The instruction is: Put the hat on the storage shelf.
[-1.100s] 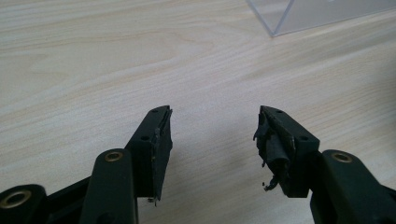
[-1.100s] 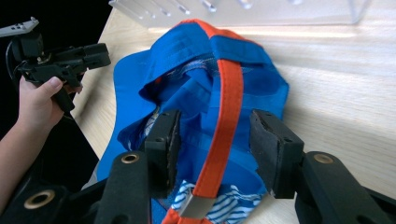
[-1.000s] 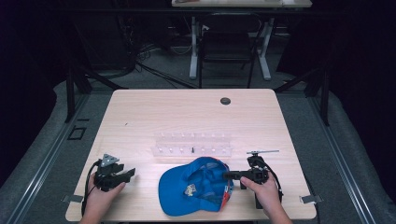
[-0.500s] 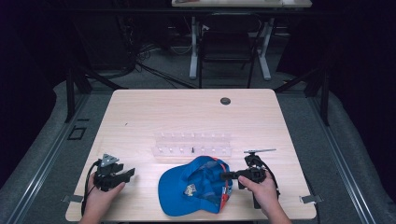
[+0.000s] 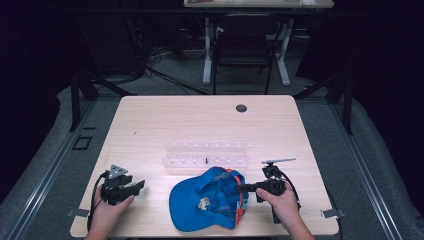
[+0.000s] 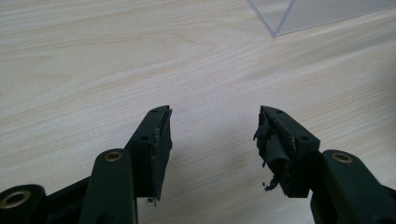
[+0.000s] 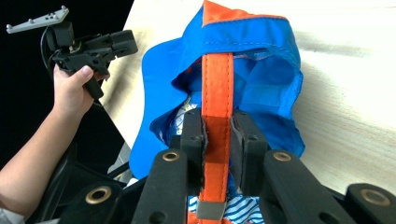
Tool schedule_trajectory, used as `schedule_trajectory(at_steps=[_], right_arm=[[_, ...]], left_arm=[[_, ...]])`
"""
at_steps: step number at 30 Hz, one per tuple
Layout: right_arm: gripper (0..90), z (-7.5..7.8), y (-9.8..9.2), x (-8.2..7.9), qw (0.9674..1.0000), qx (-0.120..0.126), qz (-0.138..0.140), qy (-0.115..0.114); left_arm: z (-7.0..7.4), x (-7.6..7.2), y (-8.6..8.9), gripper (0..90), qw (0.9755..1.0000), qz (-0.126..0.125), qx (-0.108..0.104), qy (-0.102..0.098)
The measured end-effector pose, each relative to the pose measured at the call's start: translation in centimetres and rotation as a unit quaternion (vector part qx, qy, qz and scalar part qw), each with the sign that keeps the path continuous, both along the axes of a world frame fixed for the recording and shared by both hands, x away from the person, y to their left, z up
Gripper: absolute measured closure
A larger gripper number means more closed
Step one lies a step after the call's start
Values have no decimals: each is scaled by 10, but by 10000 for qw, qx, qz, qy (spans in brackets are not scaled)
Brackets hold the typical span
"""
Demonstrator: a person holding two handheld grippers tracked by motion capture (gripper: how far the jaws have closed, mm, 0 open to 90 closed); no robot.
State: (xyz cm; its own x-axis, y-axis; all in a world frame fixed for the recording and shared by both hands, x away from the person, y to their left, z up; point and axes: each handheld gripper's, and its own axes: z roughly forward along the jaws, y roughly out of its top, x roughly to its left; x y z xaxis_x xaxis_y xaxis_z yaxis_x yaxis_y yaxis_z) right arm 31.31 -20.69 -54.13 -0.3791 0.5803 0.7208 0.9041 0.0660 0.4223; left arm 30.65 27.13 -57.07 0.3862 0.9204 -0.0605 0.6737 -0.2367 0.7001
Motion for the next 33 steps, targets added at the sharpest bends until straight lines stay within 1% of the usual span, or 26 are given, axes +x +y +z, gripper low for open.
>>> schedule_trajectory(at_steps=[1,4,7,8,11,12,14,15,16,17,18,19,20,21,22,23,24,25,26,27,28,29,30,31,32,33], right_arm=[[773,3,1,0,10000,-52,50,17],[774,7,3,0,9999,-129,52,-10],[775,15,5,0,9993,-380,53,-36],[775,15,5,0,9993,-380,53,-36],[775,26,7,0,9970,-772,54,-10],[775,26,7,0,9970,-772,54,-10],[776,33,8,0,9954,-957,98,20],[776,37,9,1,9947,-1022,122,-2],[776,37,9,1,9947,-1022,122,-2],[776,43,10,1,9933,-1148,125,9],[776,43,10,1,9933,-1148,125,9],[776,50,11,2,9914,-1296,168,7],[776,52,13,1,9913,-1313,56,38],[776,56,11,2,9893,-1445,198,50],[776,59,11,3,9879,-1531,246,62],[776,62,12,3,9871,-1577,273,82],[776,62,12,3,9871,-1577,273,82],[776,69,15,2,9852,-1699,213,110],[776,71,15,2,9845,-1743,161,123],[775,75,15,2,9842,-1759,108,150],[775,75,15,2,9842,-1759,108,150],[776,81,15,4,9830,-1825,73,175],[775,84,14,4,9821,-1871,122,194],[776,87,15,4,9811,-1924,68,172],[775,90,14,5,9800,-1975,137,179],[776,94,13,5,9776,-2089,204,166]], left_arm=[[0,0,0,449,10000,-1,5,-8],[0,0,0,449,10000,1,13,-10],[0,0,0,450,10000,1,14,-8],[0,0,0,450,10000,1,17,-13],[0,0,0,450,10000,13,24,-20],[0,0,0,450,10000,13,24,-20],[-1,0,-1,449,10000,-1,23,-28],[0,0,-1,450,10000,3,22,-25],[0,0,-1,450,10000,3,22,-25],[0,0,-1,450,10000,6,22,-29],[0,0,-1,450,10000,6,22,-29],[0,0,0,450,10000,19,28,-21],[0,0,0,450,10000,19,28,-21],[0,0,-1,450,10000,11,23,-23],[0,0,-1,450,10000,11,23,-23],[-1,0,-1,450,10000,1,29,-21],[-1,0,-1,450,10000,1,29,-21],[-1,0,-1,450,10000,-4,26,-24],[-1,0,-1,450,10000,-4,26,-24],[-1,0,-1,450,10000,0,26,-19],[-1,0,-1,450,10000,0,26,-19],[0,0,0,450,10000,13,26,-12],[0,0,0,450,10000,13,26,-12],[-1,0,0,450,10000,13,11,-22],[-1,0,0,450,10000,13,11,-22],[-1,0,0,450,10000,8,24,-12]])
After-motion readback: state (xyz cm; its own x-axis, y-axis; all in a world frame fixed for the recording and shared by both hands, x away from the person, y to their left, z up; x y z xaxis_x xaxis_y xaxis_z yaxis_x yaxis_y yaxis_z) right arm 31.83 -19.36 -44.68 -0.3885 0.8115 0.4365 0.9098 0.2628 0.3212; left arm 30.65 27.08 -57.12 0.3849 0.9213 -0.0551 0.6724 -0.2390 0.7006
